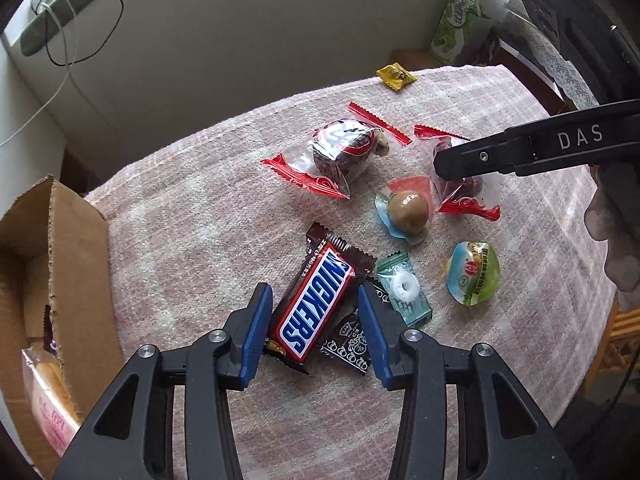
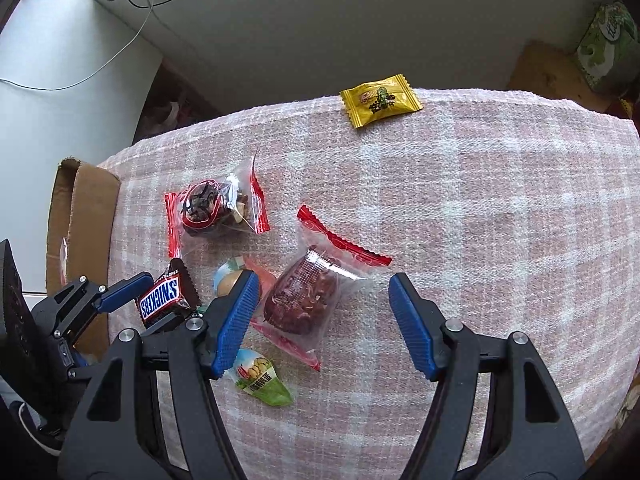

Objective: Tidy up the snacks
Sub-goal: 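Grasp the small Snickers bar with the left gripper while the right grasps the red-topped bag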

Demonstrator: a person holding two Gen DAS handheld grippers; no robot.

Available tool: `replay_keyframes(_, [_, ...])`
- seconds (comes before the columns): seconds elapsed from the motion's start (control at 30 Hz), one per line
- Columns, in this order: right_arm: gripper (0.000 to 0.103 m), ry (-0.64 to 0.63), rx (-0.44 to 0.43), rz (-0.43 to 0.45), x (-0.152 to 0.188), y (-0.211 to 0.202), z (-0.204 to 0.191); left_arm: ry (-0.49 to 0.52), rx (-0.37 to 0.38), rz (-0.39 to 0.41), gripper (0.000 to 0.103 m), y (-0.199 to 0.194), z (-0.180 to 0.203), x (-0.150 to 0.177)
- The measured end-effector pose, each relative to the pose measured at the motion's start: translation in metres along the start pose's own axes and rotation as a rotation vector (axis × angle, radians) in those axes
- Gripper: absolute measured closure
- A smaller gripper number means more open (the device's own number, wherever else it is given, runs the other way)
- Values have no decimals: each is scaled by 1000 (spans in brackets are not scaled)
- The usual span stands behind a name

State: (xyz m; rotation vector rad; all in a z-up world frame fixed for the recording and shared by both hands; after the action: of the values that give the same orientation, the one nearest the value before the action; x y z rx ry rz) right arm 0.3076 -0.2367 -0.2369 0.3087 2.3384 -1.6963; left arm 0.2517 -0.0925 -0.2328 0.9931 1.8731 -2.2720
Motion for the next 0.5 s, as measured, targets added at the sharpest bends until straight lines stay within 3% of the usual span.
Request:
replay_keyframes(0.13, [36,-9,1,-12,2,3,-3,-17,-8,7,74,0,-3,0])
replay_keyframes(0.17, [40,-10,-5,-17,3,4,-5,-13,-12,11,74,0,-3,0])
replay_keyframes(0.23, [58,-17,-8,-25,4,6,-6,-15,-15,20,74,-1,-3,1])
replay_keyframes(0.3, [66,-27,-4,-24,4,7,-8,-29,-12,27,74,-3,-6,2])
replay_keyframes(0.5, [68,-33,-9,-20,5,4,-6,-69,-5,47,75,-9,-10,5])
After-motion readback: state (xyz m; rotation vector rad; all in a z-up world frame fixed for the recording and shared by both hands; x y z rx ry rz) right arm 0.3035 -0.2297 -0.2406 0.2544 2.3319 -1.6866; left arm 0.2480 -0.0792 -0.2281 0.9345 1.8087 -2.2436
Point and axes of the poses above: each gripper's, at about its wrist camera, not at the fingertips, and y roughly the way its jaws point, z to its right, x to its underside, the point moved 6 cm from there along y, roughly the way its jaws point, and after that the axes turned 9 degrees about z, right-handed, at the moved point
